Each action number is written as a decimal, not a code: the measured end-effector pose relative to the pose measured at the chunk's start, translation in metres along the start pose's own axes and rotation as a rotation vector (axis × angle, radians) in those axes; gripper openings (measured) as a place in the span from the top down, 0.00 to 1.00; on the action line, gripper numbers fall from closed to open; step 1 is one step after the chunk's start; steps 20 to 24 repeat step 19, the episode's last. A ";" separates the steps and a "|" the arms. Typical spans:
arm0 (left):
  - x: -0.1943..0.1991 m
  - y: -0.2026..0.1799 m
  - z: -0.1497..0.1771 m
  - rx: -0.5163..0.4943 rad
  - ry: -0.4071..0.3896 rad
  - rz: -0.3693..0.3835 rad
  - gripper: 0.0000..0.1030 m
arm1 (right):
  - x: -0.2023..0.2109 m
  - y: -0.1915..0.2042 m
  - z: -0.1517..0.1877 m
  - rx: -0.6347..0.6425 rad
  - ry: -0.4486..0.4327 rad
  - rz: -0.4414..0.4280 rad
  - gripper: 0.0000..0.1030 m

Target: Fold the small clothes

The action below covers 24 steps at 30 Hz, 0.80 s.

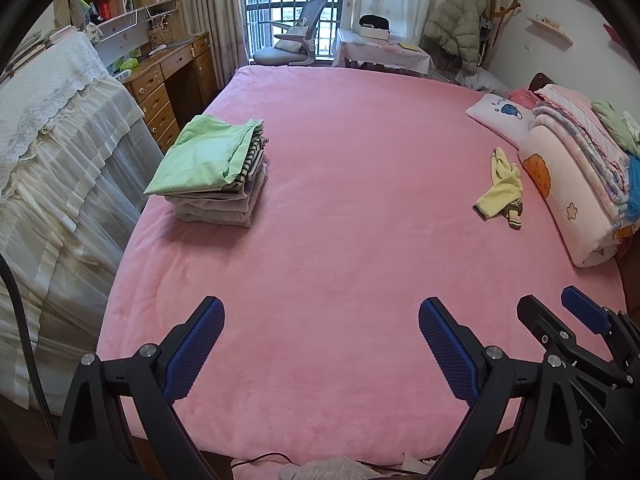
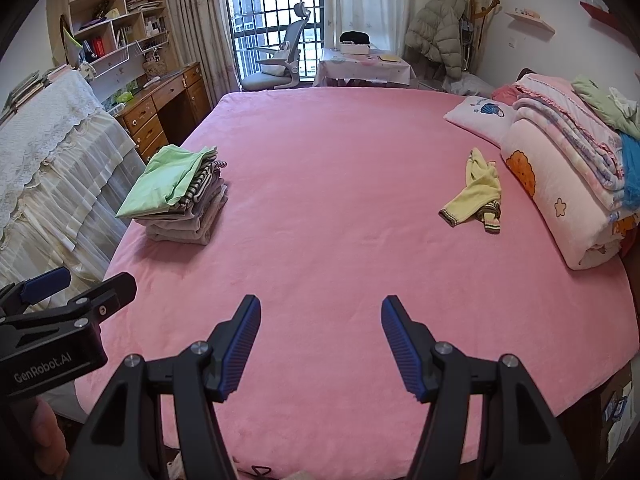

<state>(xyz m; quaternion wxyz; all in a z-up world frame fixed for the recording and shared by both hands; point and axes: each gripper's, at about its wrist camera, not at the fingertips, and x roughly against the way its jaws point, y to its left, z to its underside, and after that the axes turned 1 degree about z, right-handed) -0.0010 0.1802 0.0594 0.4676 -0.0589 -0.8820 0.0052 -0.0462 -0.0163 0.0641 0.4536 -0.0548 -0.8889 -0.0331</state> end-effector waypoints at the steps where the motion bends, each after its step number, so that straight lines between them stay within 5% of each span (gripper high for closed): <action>1: 0.000 0.000 0.000 -0.001 0.000 0.001 0.06 | 0.000 0.001 0.000 0.000 0.000 0.002 0.39; 24: -0.002 0.000 0.001 -0.019 0.004 0.010 0.06 | 0.001 0.001 -0.002 -0.009 -0.002 0.000 0.39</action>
